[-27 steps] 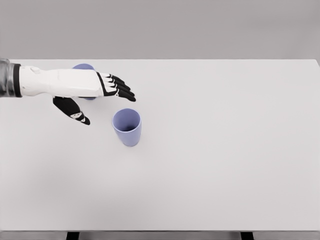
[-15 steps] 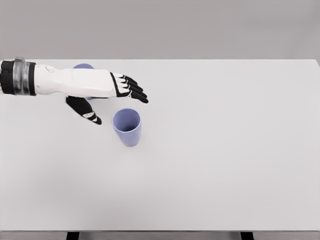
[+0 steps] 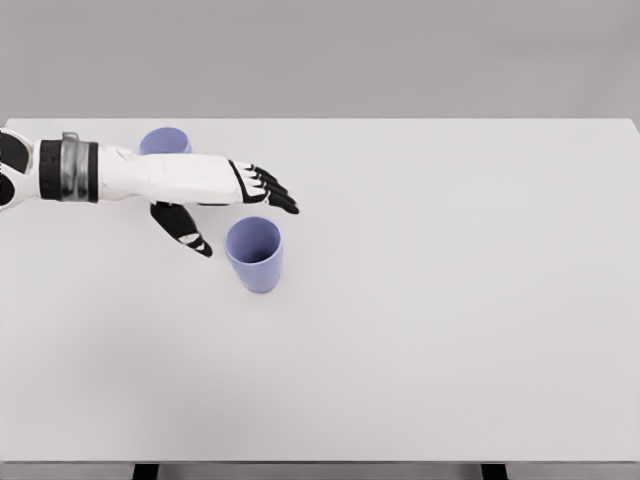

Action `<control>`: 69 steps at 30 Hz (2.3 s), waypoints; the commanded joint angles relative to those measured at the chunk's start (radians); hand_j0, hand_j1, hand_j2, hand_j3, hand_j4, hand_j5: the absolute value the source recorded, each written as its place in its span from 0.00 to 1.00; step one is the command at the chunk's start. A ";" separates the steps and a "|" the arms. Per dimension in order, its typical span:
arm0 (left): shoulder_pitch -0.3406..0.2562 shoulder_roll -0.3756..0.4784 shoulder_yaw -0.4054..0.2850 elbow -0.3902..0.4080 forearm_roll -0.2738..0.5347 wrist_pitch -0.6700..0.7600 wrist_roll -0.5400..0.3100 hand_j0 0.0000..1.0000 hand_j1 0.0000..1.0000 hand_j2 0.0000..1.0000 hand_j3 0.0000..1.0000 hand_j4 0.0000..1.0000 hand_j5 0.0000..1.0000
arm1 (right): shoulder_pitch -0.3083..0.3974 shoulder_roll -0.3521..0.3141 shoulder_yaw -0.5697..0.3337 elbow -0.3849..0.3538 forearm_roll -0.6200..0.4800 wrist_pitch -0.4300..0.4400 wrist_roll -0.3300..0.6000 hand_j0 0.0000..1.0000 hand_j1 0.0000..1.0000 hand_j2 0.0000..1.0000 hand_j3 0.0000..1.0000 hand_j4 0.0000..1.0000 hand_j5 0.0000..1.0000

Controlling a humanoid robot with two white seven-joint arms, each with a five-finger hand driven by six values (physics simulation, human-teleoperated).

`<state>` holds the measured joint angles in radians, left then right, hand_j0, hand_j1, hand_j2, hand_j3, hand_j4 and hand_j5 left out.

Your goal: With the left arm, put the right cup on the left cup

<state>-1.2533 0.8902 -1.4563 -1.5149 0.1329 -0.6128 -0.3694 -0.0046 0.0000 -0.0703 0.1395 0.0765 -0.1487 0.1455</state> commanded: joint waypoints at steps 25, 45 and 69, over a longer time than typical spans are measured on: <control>0.080 -0.074 0.076 0.097 -0.110 0.002 0.003 1.00 1.00 1.00 1.00 1.00 1.00 | 0.000 0.000 0.000 0.000 0.000 0.000 0.000 1.00 1.00 1.00 1.00 1.00 1.00; 0.132 -0.119 0.079 0.143 -0.134 0.002 0.000 1.00 1.00 1.00 1.00 1.00 1.00 | 0.000 0.000 0.000 0.000 0.000 0.000 0.000 1.00 1.00 1.00 1.00 1.00 1.00; 0.169 -0.135 0.089 0.177 -0.180 0.002 -0.008 0.66 0.66 0.66 0.66 0.66 0.66 | 0.000 0.000 0.000 0.000 0.000 0.000 0.000 1.00 1.00 1.00 1.00 1.00 1.00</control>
<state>-1.0861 0.7536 -1.3638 -1.3390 -0.0292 -0.6060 -0.3688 -0.0046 0.0000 -0.0705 0.1395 0.0765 -0.1487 0.1455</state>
